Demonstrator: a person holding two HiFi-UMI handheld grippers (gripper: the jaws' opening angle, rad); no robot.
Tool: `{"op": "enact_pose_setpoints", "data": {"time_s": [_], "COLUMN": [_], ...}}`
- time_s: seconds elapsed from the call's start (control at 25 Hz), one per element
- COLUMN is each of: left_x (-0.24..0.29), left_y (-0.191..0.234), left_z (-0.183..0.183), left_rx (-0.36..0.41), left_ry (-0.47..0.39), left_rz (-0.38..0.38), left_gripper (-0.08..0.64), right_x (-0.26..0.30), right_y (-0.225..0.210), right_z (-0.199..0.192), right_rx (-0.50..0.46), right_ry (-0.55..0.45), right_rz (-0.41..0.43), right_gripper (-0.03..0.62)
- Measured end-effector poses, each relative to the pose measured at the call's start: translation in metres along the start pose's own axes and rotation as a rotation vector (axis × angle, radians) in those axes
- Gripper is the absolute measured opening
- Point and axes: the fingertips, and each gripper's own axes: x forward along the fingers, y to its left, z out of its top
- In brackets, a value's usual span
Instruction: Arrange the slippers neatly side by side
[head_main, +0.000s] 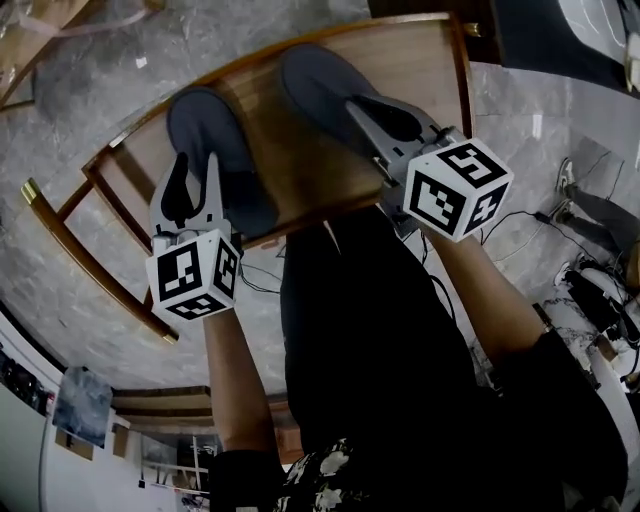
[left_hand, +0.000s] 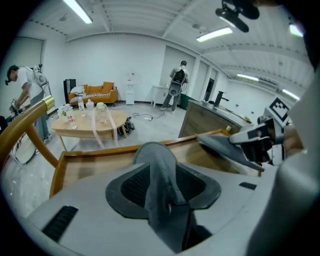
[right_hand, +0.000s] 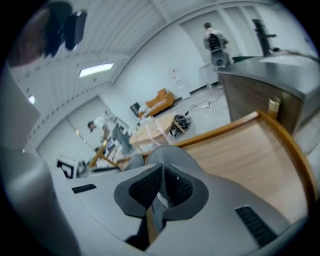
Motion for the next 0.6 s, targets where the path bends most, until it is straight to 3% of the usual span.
{"op": "enact_pose_setpoints", "data": {"time_s": [0.08, 0.16, 0.32, 0.44, 0.6], "left_x": [0.004, 0.009, 0.019, 0.021, 0.021], "left_y": [0.002, 0.002, 0.005, 0.010, 0.003], "left_z": [-0.003, -0.007, -0.021, -0.022, -0.017], "left_rx": [0.003, 0.004, -0.049, -0.079, -0.115], "left_ry": [0.013, 0.030, 0.058, 0.037, 0.002], "left_rz": [-0.005, -0.012, -0.019, 0.018, 0.019], "left_gripper": [0.154, 0.153, 0.139, 0.051, 0.029], "right_x": [-0.007, -0.010, -0.007, -0.001, 0.006], "right_y": [0.004, 0.008, 0.013, 0.018, 0.017], "right_z": [0.010, 0.015, 0.012, 0.012, 0.009], "right_rx": [0.195, 0.304, 0.388, 0.430, 0.482], "right_ry": [-0.103, -0.177, -0.244, -0.287, -0.336], "right_rz": [0.011, 0.001, -0.075, -0.120, -0.181], "right_gripper": [0.012, 0.012, 0.012, 0.012, 0.012]}}
